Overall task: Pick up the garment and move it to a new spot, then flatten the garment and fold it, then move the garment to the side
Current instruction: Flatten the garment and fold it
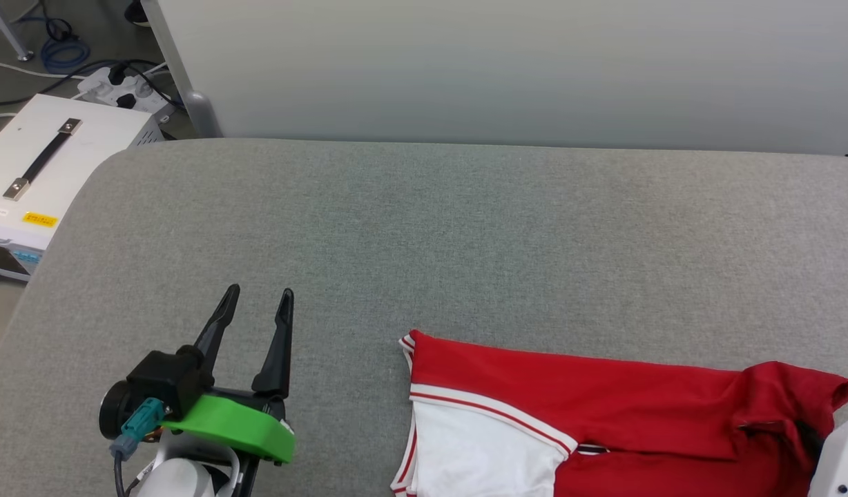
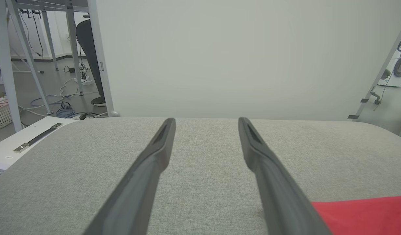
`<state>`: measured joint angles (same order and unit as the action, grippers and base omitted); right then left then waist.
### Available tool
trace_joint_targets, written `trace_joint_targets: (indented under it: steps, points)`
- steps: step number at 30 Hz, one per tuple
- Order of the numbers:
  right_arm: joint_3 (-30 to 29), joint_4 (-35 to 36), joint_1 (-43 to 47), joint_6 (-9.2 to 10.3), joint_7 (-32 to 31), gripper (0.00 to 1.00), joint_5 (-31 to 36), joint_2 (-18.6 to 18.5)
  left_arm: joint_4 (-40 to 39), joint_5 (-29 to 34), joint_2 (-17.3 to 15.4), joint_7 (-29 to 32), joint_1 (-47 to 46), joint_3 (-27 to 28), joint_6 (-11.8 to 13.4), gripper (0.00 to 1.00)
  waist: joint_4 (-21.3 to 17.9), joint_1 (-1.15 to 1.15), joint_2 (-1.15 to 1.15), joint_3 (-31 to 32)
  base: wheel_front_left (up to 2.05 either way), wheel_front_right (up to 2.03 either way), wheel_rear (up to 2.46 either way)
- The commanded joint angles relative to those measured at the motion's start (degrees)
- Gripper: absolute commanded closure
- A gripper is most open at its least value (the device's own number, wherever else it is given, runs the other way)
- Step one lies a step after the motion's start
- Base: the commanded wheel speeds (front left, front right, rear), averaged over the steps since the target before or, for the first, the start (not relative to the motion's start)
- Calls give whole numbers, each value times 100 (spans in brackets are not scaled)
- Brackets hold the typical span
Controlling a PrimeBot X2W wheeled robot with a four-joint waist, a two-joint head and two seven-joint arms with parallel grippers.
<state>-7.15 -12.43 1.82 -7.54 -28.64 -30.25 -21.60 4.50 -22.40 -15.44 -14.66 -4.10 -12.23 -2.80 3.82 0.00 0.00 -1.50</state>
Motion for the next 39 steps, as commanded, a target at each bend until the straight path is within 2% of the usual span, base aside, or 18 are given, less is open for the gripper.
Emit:
trace_joint_targets:
  steps: [1,11,20,26,39]
  points:
    - [23,172,93,5,-98,100,-59,63,-3,77,66,-34,108,40,-37,0,-3,0,0,36,0,0,0]
    - [80,1432,424,5,-1027,100,-278,759,62,142,219,-34,162,135,-144,0,85,0,0,90,0,0,0]
    - [780,2028,343,5,-1425,100,-344,1627,124,216,291,-34,173,259,-226,0,139,0,0,143,0,0,0]
    - [1396,1823,86,5,-1375,100,-418,1855,161,265,336,-34,157,282,-274,0,194,0,0,170,0,0,0]
    - [2688,213,-778,5,-39,100,-1475,1872,220,346,427,-34,71,250,-355,0,449,0,0,129,0,0,0]
